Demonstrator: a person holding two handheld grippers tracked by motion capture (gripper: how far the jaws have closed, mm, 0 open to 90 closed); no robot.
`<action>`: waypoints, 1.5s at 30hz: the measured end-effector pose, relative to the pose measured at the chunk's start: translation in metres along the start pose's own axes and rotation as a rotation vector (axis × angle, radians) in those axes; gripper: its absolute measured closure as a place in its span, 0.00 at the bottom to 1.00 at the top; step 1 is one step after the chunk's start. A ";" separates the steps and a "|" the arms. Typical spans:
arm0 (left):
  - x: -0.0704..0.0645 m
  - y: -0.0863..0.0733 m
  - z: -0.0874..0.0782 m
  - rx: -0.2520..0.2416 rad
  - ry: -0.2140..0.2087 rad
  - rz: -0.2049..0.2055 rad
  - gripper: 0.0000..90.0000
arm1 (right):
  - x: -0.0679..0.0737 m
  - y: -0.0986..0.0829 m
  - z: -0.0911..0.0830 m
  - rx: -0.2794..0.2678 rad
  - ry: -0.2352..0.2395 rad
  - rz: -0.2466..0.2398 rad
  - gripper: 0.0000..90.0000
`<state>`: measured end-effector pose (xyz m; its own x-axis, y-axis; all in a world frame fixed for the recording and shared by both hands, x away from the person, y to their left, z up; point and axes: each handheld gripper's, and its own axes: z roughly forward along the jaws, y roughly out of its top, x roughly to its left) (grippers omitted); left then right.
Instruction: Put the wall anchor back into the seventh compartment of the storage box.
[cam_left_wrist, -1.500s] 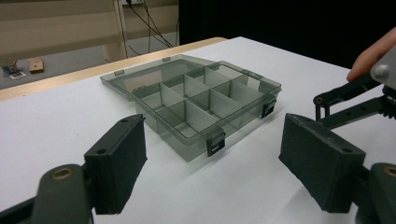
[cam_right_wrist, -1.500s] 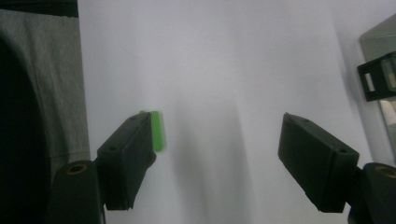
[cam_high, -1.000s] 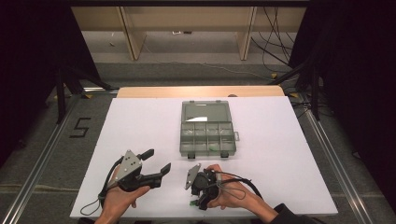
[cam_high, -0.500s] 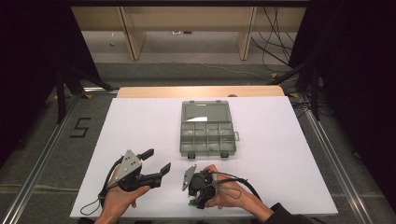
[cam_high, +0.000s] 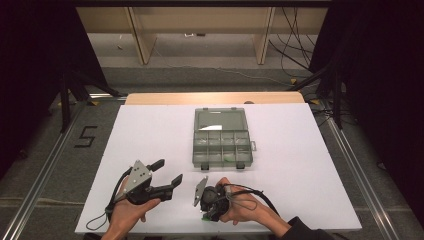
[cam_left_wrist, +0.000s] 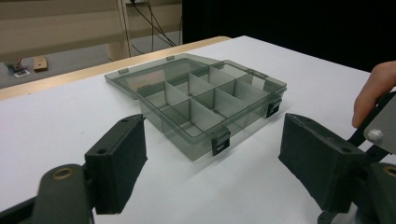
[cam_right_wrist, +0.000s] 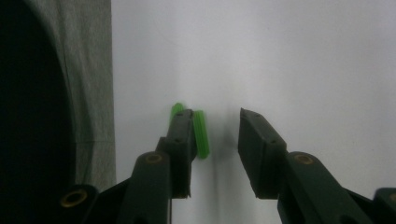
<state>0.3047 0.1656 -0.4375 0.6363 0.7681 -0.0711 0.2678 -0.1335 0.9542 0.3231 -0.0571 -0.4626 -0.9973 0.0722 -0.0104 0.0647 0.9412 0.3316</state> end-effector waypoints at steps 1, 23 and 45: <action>0.000 0.000 0.000 0.001 0.000 0.000 0.25 | 0.000 0.000 0.000 0.002 0.001 -0.002 0.77; 0.000 0.000 0.000 0.000 -0.001 -0.001 0.25 | 0.004 0.004 0.000 0.028 0.025 -0.019 0.94; -0.001 0.001 0.000 -0.004 0.003 0.000 0.25 | -0.028 -0.006 -0.052 -0.088 -0.099 0.056 0.94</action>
<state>0.3042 0.1646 -0.4369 0.6341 0.7701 -0.0700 0.2649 -0.1313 0.9553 0.3492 -0.0820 -0.4157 -0.9837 0.1605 -0.0815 0.1129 0.9027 0.4152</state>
